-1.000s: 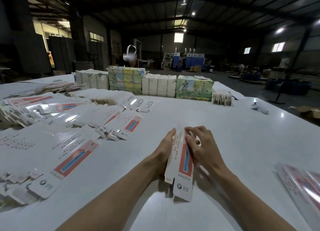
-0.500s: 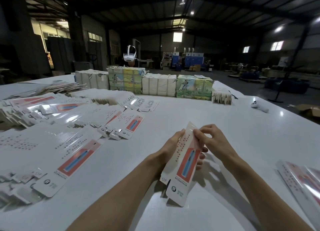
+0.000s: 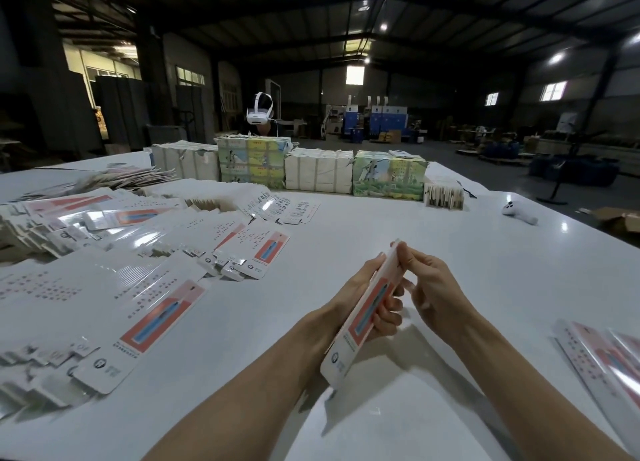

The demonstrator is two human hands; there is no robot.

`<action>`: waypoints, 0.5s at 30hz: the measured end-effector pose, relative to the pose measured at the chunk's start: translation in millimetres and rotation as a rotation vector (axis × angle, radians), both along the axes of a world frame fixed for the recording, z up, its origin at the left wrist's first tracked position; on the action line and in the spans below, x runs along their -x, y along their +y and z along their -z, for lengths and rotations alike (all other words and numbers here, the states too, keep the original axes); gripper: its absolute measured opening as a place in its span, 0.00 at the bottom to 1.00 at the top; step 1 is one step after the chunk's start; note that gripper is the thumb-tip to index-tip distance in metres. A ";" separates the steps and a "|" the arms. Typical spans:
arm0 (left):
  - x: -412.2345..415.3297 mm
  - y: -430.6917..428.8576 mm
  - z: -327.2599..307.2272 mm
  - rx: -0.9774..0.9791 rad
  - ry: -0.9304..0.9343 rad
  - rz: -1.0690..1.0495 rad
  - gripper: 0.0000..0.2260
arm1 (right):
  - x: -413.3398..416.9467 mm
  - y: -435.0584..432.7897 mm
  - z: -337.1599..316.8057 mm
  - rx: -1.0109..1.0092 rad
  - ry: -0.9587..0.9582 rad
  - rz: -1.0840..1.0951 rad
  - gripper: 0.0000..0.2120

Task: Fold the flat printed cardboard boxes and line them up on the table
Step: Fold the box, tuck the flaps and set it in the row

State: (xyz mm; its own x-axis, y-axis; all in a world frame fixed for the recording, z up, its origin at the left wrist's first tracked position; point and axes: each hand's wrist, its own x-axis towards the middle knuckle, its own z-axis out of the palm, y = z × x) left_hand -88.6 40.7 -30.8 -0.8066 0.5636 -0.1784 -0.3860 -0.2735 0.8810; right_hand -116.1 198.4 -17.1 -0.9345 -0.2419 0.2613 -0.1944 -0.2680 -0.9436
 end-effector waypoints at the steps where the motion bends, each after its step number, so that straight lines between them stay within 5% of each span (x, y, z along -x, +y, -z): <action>1: 1.7 -2.4 1.2 -0.040 -0.022 -0.014 0.27 | -0.2 -1.3 1.0 -0.001 -0.002 0.010 0.22; 4: 5.5 -10.7 3.5 -0.184 -0.088 -0.096 0.26 | -2.3 -6.0 5.2 -0.055 -0.031 0.043 0.17; 8: 4.6 -15.0 4.0 -0.280 -0.161 -0.171 0.27 | -4.5 -14.3 12.4 -0.123 -0.090 -0.013 0.26; 13: 3.6 -8.8 11.1 0.018 0.062 -0.381 0.28 | -7.9 -12.1 11.5 -0.180 0.022 0.105 0.25; 15: 2.7 -2.3 11.7 0.100 0.156 -0.486 0.22 | -6.7 -9.1 12.4 -0.202 0.070 0.132 0.23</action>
